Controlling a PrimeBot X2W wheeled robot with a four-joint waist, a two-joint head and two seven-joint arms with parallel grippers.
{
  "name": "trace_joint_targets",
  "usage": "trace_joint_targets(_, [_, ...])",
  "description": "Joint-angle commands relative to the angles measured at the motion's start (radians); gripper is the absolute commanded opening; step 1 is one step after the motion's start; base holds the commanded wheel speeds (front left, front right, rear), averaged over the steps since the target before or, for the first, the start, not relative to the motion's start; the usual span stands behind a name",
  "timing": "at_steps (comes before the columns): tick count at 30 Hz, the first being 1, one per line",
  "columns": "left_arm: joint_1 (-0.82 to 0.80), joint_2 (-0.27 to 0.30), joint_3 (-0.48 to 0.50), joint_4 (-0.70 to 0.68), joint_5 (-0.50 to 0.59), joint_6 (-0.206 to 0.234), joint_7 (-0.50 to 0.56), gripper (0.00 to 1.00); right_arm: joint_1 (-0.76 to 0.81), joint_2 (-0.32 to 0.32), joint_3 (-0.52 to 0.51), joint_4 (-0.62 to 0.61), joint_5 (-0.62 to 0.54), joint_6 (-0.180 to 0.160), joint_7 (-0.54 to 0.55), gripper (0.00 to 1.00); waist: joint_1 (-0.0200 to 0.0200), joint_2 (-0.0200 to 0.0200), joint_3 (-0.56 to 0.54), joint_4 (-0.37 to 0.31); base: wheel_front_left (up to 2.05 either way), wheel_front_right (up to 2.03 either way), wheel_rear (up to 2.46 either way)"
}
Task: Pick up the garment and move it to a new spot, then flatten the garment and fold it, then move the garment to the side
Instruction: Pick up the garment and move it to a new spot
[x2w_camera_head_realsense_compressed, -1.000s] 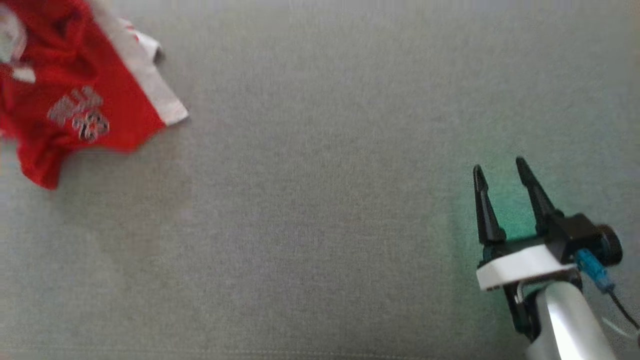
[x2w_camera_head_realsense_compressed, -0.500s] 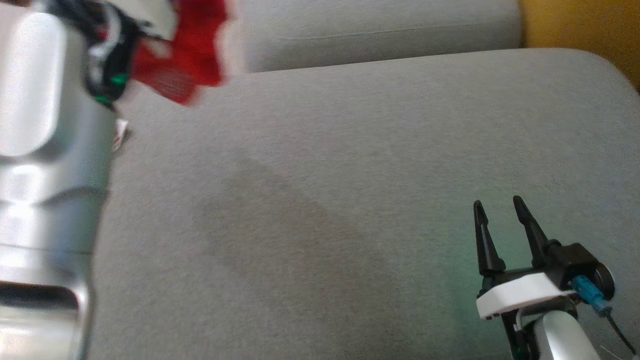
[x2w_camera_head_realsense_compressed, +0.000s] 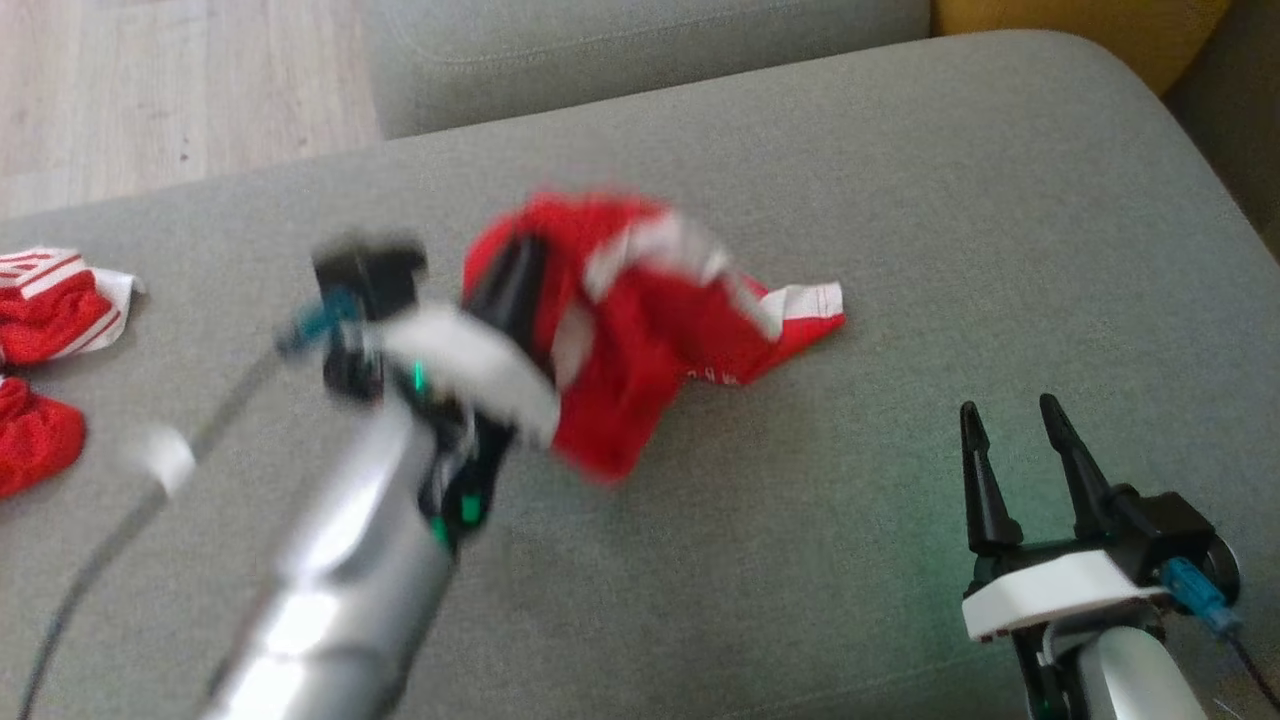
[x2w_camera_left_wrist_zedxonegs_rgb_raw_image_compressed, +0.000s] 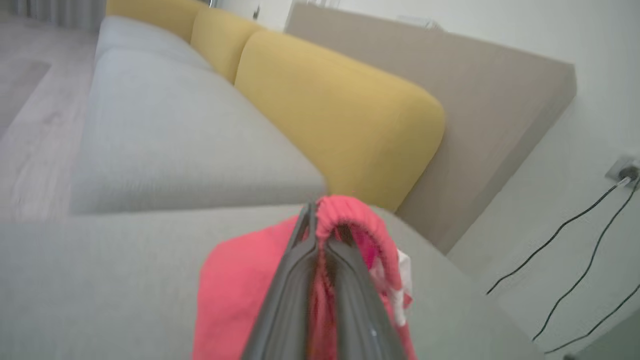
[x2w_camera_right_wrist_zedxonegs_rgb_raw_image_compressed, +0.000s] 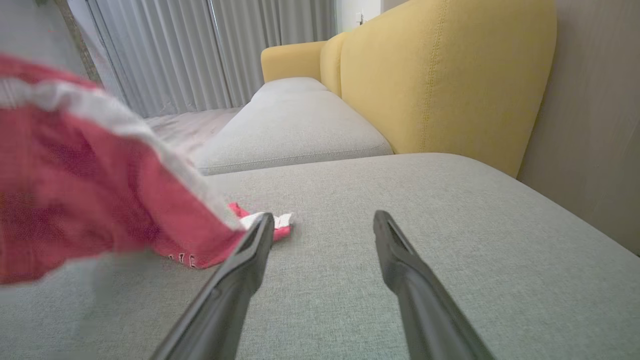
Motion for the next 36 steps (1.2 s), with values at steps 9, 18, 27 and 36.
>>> trace_joint_targets(9, [0.144, 0.048, -0.026, 0.275, 0.053, -0.005, -0.220, 0.00, -0.029, -0.005, 0.018, -0.048, -0.006, 0.008, -0.014, 1.00, -0.0001, 0.0000, 0.048, 0.018, 0.00, 0.00, 0.00])
trace_joint_targets(18, [0.103, 0.020, -0.002, 0.334, 0.086, -0.005, -0.273, 1.00, -0.027, -0.005, 0.018, -0.044, -0.024, 0.008, -0.014, 1.00, -0.0001, 0.0000, 0.037, 0.078, 0.00, 0.00, 0.00])
trace_joint_targets(27, [0.152, 0.022, 0.069, 0.181, 0.181, -0.006, -0.274, 1.00, -0.003, -0.005, 0.009, -0.035, -0.039, 0.008, -0.014, 1.00, -0.0001, 0.0000, -0.029, 0.137, 0.00, 0.00, 0.00])
trace_joint_targets(36, [0.304, 0.042, 0.107, 0.118, 0.234, -0.002, -0.274, 1.00, 0.028, -0.005, -0.011, -0.033, -0.051, 0.008, -0.014, 1.00, -0.0001, 0.0000, -0.084, 0.182, 0.00, 0.00, 0.00])
